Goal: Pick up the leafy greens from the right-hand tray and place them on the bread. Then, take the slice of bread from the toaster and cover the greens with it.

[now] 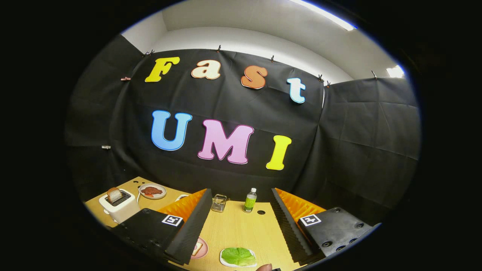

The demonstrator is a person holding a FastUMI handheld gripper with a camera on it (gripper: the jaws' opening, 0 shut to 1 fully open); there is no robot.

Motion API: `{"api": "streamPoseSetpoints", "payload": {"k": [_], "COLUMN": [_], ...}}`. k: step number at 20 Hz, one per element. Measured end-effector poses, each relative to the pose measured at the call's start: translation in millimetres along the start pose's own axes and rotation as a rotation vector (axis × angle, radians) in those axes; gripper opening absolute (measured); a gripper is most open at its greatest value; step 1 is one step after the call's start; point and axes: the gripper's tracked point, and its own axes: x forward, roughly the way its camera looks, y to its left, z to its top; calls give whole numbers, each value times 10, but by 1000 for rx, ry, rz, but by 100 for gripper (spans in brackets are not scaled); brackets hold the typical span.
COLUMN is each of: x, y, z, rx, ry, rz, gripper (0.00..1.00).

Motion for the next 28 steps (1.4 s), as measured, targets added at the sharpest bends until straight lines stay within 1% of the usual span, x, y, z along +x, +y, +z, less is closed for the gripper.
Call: {"api": "streamPoseSetpoints", "payload": {"k": [2,3,6,8,9,12,15,17,20,24,28], "x": [27,40,87,113,127,159,254,220,255,349,466], "y": [37,76,139,135,110,-19,-156,-166,-117,-6,80], "z": [-50,-134,-645,-1034,-1256,-2032,-2750,-3175,-3717,-4222,-4553], "rx": [-10,-16,-12,36,65,82,-16,-99,-148,-144,-163], "ry": [15,36,179,285,340,530,657,727,824,927,996], "rz": [34,67,179,243,261,294,317,351,389,420,450], "gripper": [96,96,96,96,97,95,93,92,86,79,79]}}
